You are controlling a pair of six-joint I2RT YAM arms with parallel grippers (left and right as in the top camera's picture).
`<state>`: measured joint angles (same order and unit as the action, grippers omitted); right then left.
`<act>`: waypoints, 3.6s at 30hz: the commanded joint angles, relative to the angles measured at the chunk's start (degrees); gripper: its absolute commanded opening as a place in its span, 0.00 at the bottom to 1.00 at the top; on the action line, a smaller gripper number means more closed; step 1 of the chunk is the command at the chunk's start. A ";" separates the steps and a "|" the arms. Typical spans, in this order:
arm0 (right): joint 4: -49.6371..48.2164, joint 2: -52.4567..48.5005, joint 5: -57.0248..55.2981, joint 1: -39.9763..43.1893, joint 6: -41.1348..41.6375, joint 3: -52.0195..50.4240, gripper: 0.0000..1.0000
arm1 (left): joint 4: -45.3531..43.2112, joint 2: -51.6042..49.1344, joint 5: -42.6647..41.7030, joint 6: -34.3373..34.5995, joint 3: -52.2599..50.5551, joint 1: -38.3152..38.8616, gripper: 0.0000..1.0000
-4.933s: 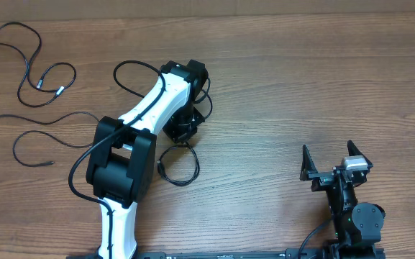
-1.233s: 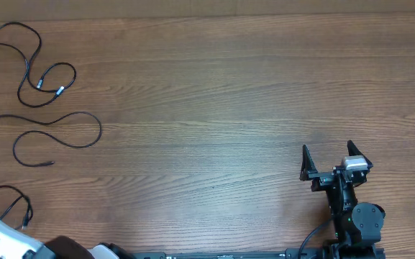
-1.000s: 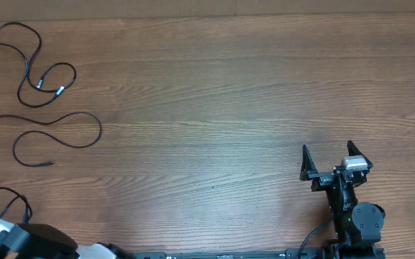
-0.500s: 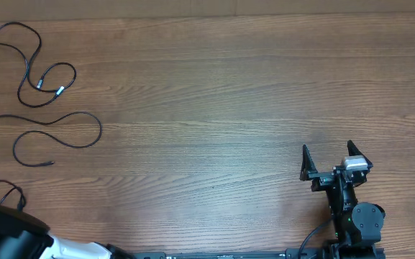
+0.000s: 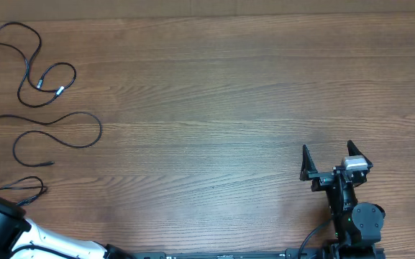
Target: Untangle cables
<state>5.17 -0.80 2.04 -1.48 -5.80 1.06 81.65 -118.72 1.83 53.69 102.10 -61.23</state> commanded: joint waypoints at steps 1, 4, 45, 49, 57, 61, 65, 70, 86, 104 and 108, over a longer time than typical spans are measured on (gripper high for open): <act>-0.42 0.42 -0.66 0.26 -0.07 -0.57 1.00 | 1.49 -2.16 1.57 -2.93 -0.50 -0.24 0.05; -0.42 0.42 -0.66 0.26 -0.07 -0.57 1.00 | 1.62 -3.43 3.74 -5.29 -1.25 -0.15 0.05; -0.42 0.42 -0.66 0.26 -0.07 -0.57 1.00 | -2.93 -3.80 18.93 -2.84 -9.07 7.30 0.15; -0.39 0.42 -0.66 0.26 -0.07 -0.57 1.00 | -3.89 -3.80 17.81 -2.93 -9.07 7.21 0.18; -0.42 0.42 -0.66 0.26 -0.07 -0.57 1.00 | -8.04 -3.80 7.43 -10.38 -9.07 7.30 0.35; -0.42 0.42 -0.66 0.26 -0.07 -0.57 1.00 | -8.63 -3.80 2.93 -15.37 -9.07 7.30 0.51; -0.42 0.42 -0.66 0.26 -0.07 -0.57 1.00 | -9.53 -3.80 -1.86 -20.96 -9.07 7.32 0.57; -0.42 0.42 -0.66 0.26 -0.07 -0.57 1.00 | -9.73 -3.80 -2.32 -22.03 -9.09 7.67 0.52; -0.42 0.42 -0.68 0.26 -0.07 -0.57 1.00 | -15.61 -3.78 -1.44 -21.97 -14.82 9.92 0.29; -0.42 0.42 -0.68 0.26 -0.07 -0.57 1.00 | 6.64 -3.74 -8.11 -24.46 11.76 9.97 1.00; -0.42 0.42 -0.66 0.26 -0.07 -0.57 1.00 | 6.40 -3.74 -25.44 -35.39 11.52 10.95 1.00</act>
<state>5.13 -0.80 2.04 -1.48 -5.80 1.06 87.99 -122.45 -8.75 27.55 112.77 -51.29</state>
